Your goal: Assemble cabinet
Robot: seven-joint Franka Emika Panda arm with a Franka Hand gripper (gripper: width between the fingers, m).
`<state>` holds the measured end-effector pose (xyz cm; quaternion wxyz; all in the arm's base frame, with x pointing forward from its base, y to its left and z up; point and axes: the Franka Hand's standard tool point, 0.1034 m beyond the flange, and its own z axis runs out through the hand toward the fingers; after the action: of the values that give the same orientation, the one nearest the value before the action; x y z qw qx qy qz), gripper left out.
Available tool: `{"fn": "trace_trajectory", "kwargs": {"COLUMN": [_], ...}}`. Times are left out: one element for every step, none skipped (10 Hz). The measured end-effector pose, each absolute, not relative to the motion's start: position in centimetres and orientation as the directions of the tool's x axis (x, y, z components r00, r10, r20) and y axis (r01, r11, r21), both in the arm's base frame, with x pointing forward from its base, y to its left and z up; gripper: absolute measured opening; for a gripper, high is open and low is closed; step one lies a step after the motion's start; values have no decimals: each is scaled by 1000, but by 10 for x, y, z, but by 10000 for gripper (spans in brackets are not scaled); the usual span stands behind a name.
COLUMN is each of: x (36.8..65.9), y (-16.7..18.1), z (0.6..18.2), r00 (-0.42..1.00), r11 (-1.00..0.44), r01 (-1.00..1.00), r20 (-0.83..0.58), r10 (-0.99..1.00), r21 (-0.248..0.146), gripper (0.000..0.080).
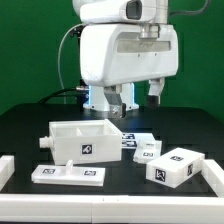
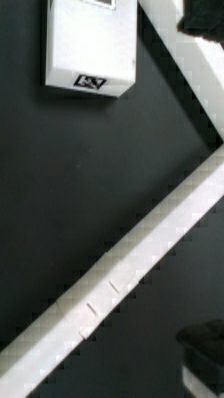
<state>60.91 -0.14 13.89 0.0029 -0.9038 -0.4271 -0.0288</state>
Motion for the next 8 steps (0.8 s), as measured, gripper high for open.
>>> {"fn": "trace_trajectory", "kwargs": {"x": [609, 609, 609, 609, 609, 609, 609, 607], "y": [-2, -2, -2, -2, -2, -2, -1, 5], "z": [139, 139, 139, 139, 139, 139, 139, 140], "r00": [634, 634, 634, 634, 634, 634, 647, 677], "r11": [-636, -636, -636, -635, -636, -636, -649, -678], "r01": [772, 772, 772, 772, 772, 772, 760, 735], "r20": [55, 55, 55, 54, 54, 54, 55, 55], "r10": [771, 771, 771, 772, 772, 772, 760, 734], "r21": [20, 20, 20, 20, 20, 20, 18, 19], "gripper": [797, 797, 797, 797, 797, 797, 797, 797]}}
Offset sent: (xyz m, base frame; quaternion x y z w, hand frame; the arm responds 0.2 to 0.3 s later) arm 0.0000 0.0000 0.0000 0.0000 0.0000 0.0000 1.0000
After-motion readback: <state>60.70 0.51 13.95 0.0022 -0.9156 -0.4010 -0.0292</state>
